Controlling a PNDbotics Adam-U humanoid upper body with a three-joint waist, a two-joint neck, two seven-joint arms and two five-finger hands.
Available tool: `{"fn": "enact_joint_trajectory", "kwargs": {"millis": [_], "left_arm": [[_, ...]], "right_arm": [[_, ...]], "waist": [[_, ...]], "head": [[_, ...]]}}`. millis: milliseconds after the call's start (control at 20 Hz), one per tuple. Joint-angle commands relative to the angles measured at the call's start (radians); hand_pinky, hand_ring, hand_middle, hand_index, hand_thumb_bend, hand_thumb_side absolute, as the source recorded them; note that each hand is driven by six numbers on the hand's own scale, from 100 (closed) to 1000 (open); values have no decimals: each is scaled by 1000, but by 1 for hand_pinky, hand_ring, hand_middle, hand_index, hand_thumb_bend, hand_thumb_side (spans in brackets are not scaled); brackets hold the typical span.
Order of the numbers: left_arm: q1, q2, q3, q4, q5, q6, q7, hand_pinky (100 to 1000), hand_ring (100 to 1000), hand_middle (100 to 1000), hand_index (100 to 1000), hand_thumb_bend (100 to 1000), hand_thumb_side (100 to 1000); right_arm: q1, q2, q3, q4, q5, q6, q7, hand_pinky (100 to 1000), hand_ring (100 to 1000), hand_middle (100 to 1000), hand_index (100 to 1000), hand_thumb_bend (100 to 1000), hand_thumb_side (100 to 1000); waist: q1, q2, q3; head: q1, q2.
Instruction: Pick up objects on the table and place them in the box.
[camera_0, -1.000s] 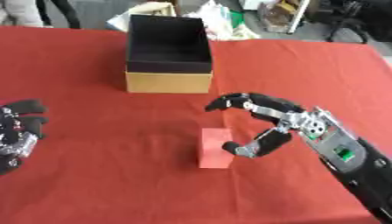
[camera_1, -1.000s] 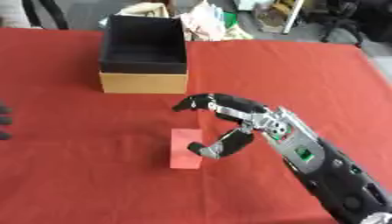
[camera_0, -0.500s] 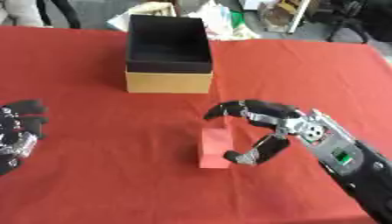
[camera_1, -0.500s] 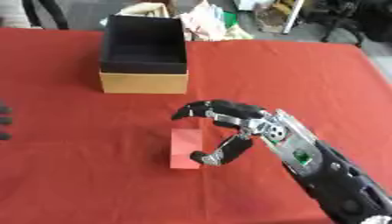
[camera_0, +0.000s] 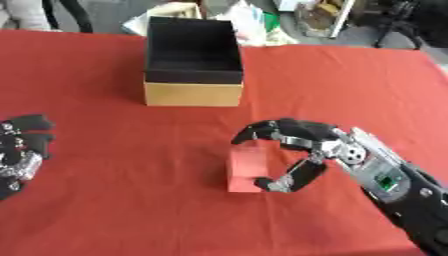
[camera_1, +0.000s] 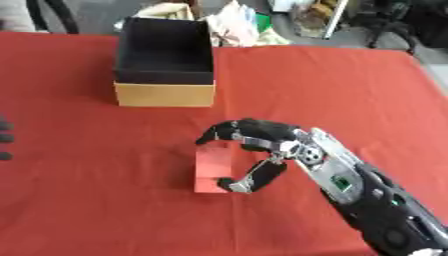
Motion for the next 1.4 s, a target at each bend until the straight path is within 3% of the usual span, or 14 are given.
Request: {"fn": "enact_joint_trajectory", "kwargs": {"millis": [50, 350, 600, 800, 1150, 1400], "left_arm": [[-7, 11, 6, -13, -3, 1, -1, 719, 816, 783, 874, 100, 356], [-7, 11, 5, -13, -3, 1, -1, 719, 817, 783, 874, 100, 356], [-7, 11, 5, -13, -4, 1, -1, 719, 817, 783, 874, 100, 355], [-8, 12, 5, -13, -3, 0, -1, 719, 817, 783, 874, 100, 353], [-4, 14, 5, -12, -3, 0, 0, 720, 818, 783, 874, 100, 351], [-3, 13, 3, -11, -3, -1, -2, 719, 818, 782, 874, 100, 351]], "right_arm": [[-12, -13, -4, -6, 19, 0, 18, 832, 855, 807, 910, 282, 228], [-15, -10, -10, -11, 29, 6, 3, 776, 769, 695, 836, 229, 100], [-21, -10, -16, -19, 38, 9, -56, 704, 653, 540, 742, 190, 100], [-37, -22, -32, -37, 8, 22, -106, 687, 627, 518, 733, 184, 100], [-116, -88, -112, -94, -62, 66, -191, 684, 625, 522, 733, 218, 100], [-218, -120, -132, -18, -96, 100, -257, 678, 632, 527, 738, 217, 100]], "waist": [[4, -14, 1], [5, -14, 1], [6, -14, 1], [7, -15, -1], [7, -22, -3], [9, -25, 4]], "head": [[-4, -8], [-5, -8], [-4, -8], [-1, -8], [7, -7], [5, -11]]}}
